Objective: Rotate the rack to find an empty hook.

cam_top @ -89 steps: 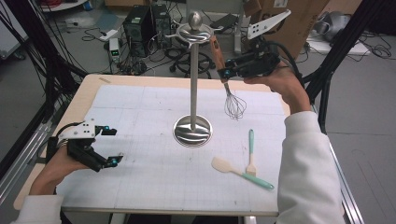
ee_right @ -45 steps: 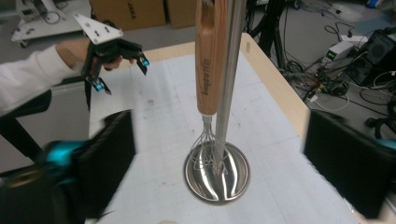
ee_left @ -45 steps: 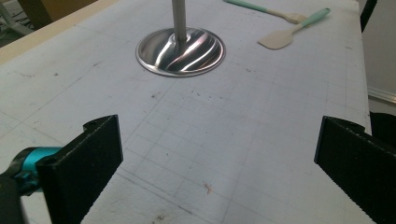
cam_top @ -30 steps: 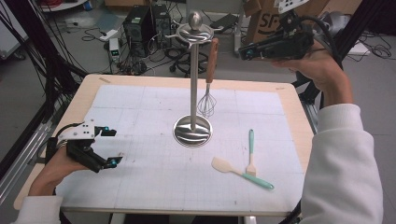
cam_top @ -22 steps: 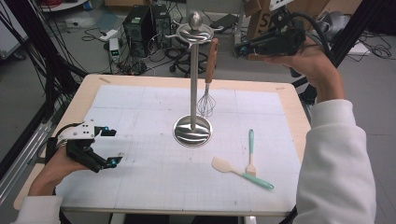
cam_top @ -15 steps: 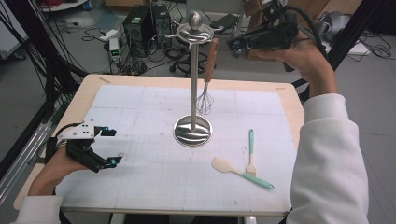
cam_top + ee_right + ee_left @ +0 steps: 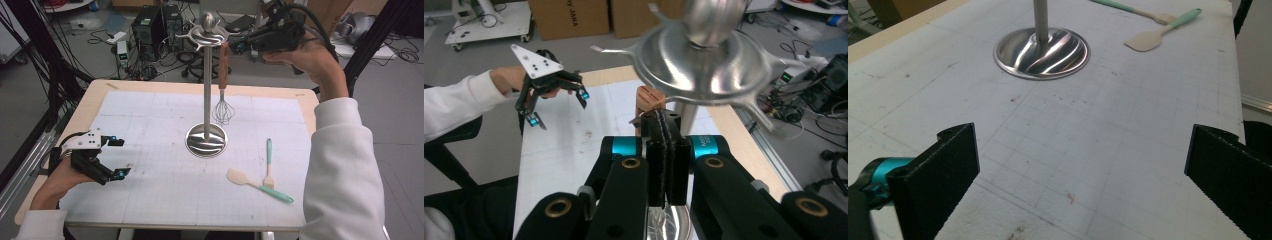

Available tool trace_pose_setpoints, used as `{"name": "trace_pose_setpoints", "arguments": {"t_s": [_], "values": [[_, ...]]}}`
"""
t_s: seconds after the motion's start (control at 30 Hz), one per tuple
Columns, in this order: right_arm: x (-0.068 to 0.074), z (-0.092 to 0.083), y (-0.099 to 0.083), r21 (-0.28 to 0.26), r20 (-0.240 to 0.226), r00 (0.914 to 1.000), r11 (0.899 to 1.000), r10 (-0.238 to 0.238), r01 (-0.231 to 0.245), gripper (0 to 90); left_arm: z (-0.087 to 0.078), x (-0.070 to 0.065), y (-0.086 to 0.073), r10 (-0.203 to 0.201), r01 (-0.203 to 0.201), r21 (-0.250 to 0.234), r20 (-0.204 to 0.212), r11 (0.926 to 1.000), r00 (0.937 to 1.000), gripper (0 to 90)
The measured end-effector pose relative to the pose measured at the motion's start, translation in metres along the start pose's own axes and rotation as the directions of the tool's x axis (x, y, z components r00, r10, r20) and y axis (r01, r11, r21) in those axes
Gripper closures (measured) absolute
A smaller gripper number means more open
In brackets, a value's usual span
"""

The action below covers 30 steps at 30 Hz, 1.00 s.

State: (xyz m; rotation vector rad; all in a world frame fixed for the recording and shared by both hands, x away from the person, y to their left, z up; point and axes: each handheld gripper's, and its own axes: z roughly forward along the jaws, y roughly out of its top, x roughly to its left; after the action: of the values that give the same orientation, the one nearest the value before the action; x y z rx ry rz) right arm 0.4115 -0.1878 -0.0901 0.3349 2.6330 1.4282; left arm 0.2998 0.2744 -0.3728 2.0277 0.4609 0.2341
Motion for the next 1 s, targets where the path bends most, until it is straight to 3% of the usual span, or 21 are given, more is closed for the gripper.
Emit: {"name": "trace_pose_setpoints", "arguments": {"t_s": [0.47, 1.0], "values": [[0.015, 0.029, 0.019, 0.003, -0.026, 0.9985, 0.999, -0.047, 0.047, 89.4, -0.002, 0.001, 0.0, 0.001, -0.001, -0.001, -0.006, 1.0, 1.0, 1.7], [0.021, 0.005, 0.001, 0.012, -0.014, 0.9996, 1.0, -0.023, 0.023, 89.4, -0.001, 0.001, 0.0, 0.004, -0.004, 0.002, -0.005, 1.0, 1.0, 1.7]]}}
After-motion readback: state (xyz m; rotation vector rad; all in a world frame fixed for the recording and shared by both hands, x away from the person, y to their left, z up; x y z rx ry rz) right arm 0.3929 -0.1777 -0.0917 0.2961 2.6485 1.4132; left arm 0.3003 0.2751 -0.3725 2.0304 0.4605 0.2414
